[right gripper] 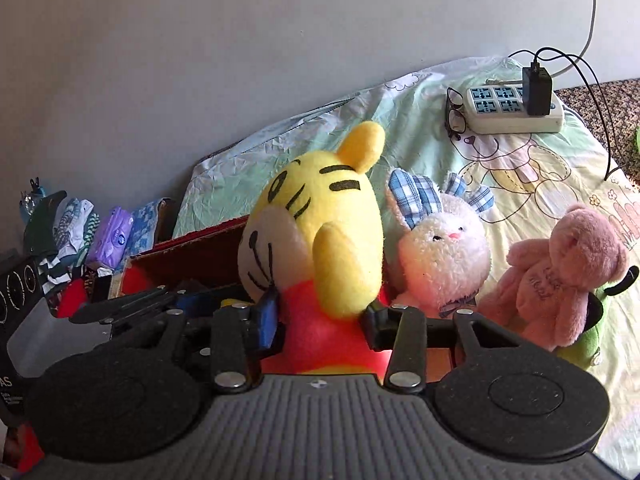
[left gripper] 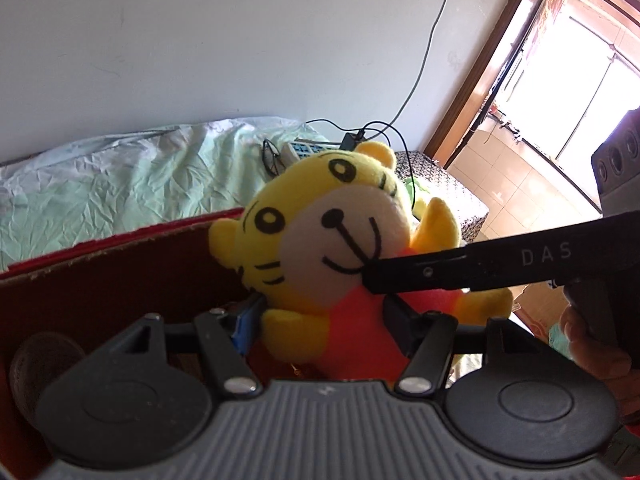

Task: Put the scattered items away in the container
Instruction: 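Carry the tiger plush with the right gripper over the red box, then lower the tiger plush into the red box and open the right gripper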

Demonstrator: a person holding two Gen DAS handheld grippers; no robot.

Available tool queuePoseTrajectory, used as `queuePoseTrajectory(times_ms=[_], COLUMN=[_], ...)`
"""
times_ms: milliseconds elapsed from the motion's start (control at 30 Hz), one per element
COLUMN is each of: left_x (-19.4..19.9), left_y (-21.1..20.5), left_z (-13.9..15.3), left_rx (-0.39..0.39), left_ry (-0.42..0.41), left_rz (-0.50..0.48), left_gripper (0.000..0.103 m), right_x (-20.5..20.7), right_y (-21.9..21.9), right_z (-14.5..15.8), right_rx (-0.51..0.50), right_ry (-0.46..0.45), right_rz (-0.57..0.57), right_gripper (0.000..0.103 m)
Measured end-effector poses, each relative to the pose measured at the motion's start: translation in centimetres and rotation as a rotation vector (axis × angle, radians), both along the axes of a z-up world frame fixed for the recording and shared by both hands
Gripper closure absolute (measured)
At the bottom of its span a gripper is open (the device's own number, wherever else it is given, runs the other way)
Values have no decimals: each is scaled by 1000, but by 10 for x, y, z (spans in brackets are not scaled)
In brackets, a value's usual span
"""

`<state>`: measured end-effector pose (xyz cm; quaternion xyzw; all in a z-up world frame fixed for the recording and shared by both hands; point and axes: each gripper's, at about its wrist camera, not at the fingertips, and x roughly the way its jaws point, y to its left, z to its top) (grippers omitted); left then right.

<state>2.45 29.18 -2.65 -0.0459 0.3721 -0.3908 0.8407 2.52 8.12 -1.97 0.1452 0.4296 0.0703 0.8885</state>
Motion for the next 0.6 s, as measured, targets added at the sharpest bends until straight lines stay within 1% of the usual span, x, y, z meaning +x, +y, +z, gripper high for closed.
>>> queuePoseTrajectory(times_ms=[33,100,167,267,367,433,500,600], left_x=[2,3,0,-3,-6,-7,-6,-7], left_y=[3,7,9,6,1,-4,-10,-18], left_z=[-2,-5,-6,-9,-14,-19,-25,-28], left_rx=[2,14,31,63,107,149,188,212], left_ry=[6,20,21,22,26,31,38,30], left_rz=[12,25,27,20,4,-8,-23,-40], left_gripper=[29,30,41,46,53,56,59,61], right_x=[0,2,3,5,9,14,14,13], right_y=[6,17,26,36,37,36,38,43], right_z=[0,-4,-9,-15,-25,-35,-41,-40], right_rx=[-35,-97,-156,-217,-231,-228,-247,-276], right_ry=[-2,-7,-12,-7,33,71,72,63], right_rz=[8,23,38,53,62,57,55,52], right_gripper=[60,60,60,60,60,61,63,62])
